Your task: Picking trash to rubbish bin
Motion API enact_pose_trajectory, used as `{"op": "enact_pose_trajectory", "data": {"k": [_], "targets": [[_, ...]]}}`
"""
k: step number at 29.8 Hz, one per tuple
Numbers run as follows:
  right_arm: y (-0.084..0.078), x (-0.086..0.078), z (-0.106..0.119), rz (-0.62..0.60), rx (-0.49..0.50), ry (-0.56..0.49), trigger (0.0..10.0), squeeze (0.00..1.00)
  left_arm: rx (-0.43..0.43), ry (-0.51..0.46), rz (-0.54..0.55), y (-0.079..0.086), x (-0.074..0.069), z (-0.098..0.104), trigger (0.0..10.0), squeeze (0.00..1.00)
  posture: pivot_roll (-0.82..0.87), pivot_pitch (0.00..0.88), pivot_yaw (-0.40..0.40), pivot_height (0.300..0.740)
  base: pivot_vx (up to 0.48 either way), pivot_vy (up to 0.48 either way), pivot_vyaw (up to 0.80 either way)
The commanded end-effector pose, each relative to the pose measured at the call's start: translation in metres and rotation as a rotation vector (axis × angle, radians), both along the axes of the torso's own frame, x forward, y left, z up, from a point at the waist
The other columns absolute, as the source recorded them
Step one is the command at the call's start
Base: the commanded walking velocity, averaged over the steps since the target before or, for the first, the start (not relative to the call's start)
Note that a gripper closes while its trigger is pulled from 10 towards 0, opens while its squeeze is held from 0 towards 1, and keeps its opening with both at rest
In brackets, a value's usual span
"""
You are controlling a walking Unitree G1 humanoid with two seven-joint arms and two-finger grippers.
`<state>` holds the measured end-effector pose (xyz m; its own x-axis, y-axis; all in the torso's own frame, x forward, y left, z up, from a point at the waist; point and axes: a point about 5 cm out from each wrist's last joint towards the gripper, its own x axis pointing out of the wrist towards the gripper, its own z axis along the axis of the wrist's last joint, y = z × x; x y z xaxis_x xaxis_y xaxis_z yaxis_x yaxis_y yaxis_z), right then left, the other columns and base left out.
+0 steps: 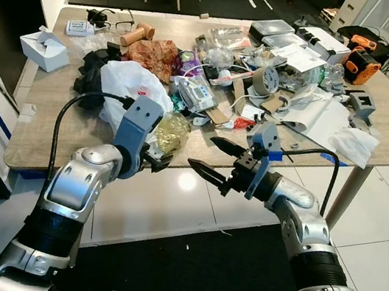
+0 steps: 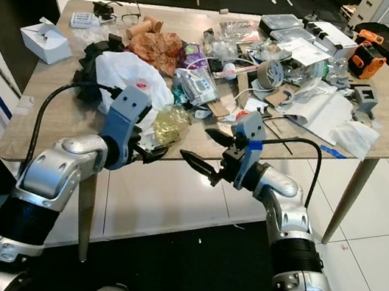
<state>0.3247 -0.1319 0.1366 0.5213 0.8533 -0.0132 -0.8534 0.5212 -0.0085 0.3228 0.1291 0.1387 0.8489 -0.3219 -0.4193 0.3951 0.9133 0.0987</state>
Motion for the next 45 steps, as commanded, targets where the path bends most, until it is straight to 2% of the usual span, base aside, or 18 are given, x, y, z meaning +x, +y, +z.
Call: {"op": "enact_pose_trajectory", "data": {"k": [1, 3, 4, 5, 9, 19, 20, 21, 22, 31, 38, 45], "targets": [[0.000, -0.002, 0.001, 0.006, 0.002, -0.001, 10.0, 0.00, 0.021, -0.022, 0.017, -0.002, 0.003, 0.002, 10.0, 0.00, -0.04, 0.000, -0.047, 0.740, 0.000, 0.000, 0.00], [0.000, -0.002, 0.001, 0.006, 0.003, -0.001, 10.0, 0.00, 0.040, -0.035, 0.062, 0.005, 0.005, 0.003, 10.0, 0.00, -0.04, 0.000, -0.048, 0.740, 0.000, 0.000, 0.00], [0.000, -0.002, 0.001, 0.006, 0.003, -0.001, 10.0, 0.00, 0.049, -0.037, 0.074, 0.007, 0.006, 0.002, 10.0, 0.71, -0.04, 0.000, -0.048, 0.740, 0.000, 0.000, 0.00], [0.000, -0.002, 0.001, 0.005, 0.004, -0.001, 10.0, 0.00, 0.058, -0.037, 0.079, 0.009, 0.006, 0.002, 10.0, 1.00, -0.04, 0.000, -0.048, 0.740, 0.000, 0.000, 0.00], [0.000, -0.002, 0.001, 0.005, 0.005, 0.000, 10.0, 0.00, 0.077, -0.035, 0.098, 0.011, 0.007, 0.000, 10.0, 1.00, -0.04, 0.000, -0.048, 0.740, 0.000, 0.000, 0.00], [0.000, -0.002, 0.002, 0.004, 0.005, 0.000, 10.0, 0.00, 0.114, -0.057, 0.087, 0.002, 0.009, -0.001, 10.0, 1.00, -0.04, 0.000, -0.048, 0.740, 0.000, 0.000, 0.00], [0.000, -0.002, 0.001, 0.004, 0.005, 0.001, 10.0, 0.00, 0.101, -0.051, 0.080, 0.001, 0.009, -0.002, 10.0, 0.85, -0.04, 0.000, -0.048, 0.740, 0.000, 0.000, 0.00], [0.000, -0.002, 0.001, 0.004, 0.005, 0.001, 10.0, 0.00, 0.101, -0.051, 0.080, 0.001, 0.009, -0.002, 10.0, 0.85, -0.04, 0.000, -0.048, 0.740, 0.000, 0.000, 0.00], [0.000, -0.002, 0.001, 0.004, 0.004, 0.001, 10.0, 0.00, 0.095, -0.050, 0.081, 0.000, 0.009, -0.002, 10.0, 0.00, -0.04, 0.000, -0.048, 0.740, 0.000, 0.000, 0.00], [0.000, -0.002, 0.001, 0.002, 0.000, 0.001, 10.0, 0.00, 0.082, -0.040, 0.068, -0.007, 0.010, -0.004, 10.0, 0.00, -0.04, 0.000, -0.048, 0.740, 0.000, 0.000, 0.00], [0.000, -0.002, 0.001, 0.002, 0.000, 0.002, 10.0, 0.00, 0.150, -0.021, 0.068, -0.005, 0.009, -0.011, 10.0, 0.00, -0.04, 0.000, -0.048, 0.740, 0.000, 0.000, 0.00], [0.000, -0.002, 0.001, 0.001, 0.001, 0.003, 10.0, 0.00, 0.146, -0.004, 0.061, -0.007, 0.009, -0.016, 10.0, 0.00, -0.04, 0.000, -0.048, 0.740, 0.000, 0.000, 0.00]]}}
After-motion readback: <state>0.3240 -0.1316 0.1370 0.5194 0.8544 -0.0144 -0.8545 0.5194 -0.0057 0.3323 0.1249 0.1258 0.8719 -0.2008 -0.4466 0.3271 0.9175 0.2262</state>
